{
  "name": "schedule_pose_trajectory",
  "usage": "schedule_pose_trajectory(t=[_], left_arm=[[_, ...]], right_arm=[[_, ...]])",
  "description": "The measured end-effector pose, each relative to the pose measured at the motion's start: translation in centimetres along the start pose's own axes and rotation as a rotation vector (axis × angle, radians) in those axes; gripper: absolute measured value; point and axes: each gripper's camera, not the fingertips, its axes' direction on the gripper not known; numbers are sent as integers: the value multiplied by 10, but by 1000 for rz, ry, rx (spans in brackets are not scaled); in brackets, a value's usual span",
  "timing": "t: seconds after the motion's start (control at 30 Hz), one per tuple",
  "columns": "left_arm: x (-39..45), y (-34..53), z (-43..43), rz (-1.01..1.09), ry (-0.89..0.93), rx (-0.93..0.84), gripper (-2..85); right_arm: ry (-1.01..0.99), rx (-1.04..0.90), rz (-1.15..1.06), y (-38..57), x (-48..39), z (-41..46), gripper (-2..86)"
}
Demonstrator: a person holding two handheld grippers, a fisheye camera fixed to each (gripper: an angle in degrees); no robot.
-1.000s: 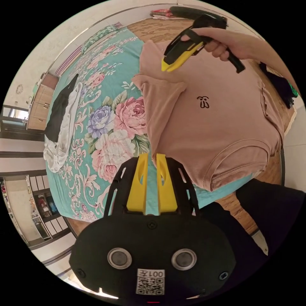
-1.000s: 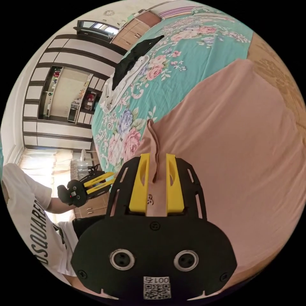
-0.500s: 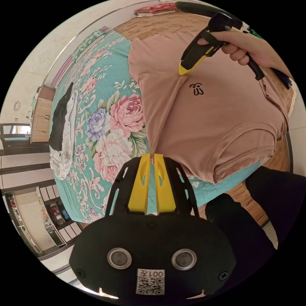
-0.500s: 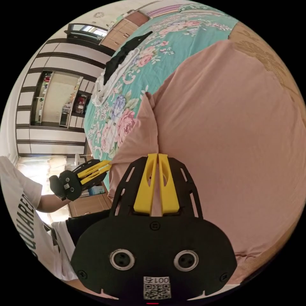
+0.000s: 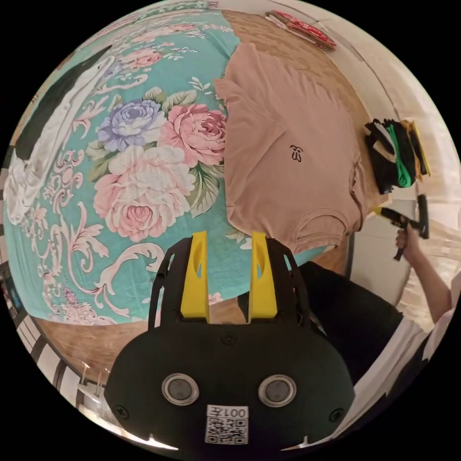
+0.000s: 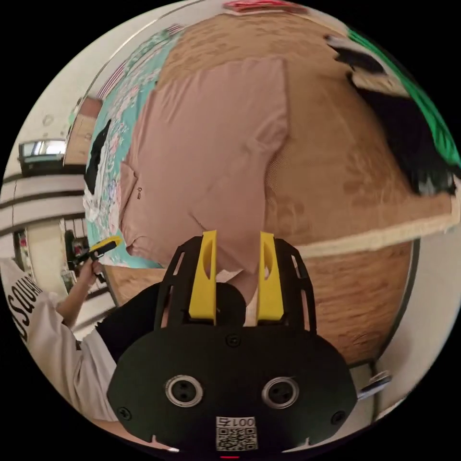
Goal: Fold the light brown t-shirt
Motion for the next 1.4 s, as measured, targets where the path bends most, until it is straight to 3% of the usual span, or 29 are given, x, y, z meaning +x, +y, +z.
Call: schedule_pose_trajectory(t=[0.2,0.3,0.5,0.8,0.93,1.13,1.3,1.4], left_arm=[[-44,-30,-13,-12,99,-17,65],[-61,-45,-16,-25,186,-6,58],[-88,-70,-22,11,125,-36,-2],[-104,-78,-56,62,91,-139,-8],[-107,-75,-61,78,52,-218,-8],[-120,-64,-75,9,126,-281,-8],[-124,-108,-119,45,311,-248,-8],[-128,-184,-145,138,362,-161,-8]], right_arm=[[-250,87,239,91,89,54,151],[-480,168,295,116,127,84,154],[-873,248,267,142,184,124,75],[-764,176,183,198,212,70,16],[-640,15,128,208,214,57,10],[-719,-147,137,223,223,45,7],[-945,9,46,181,225,-11,7],[-921,127,-45,98,225,-44,13]])
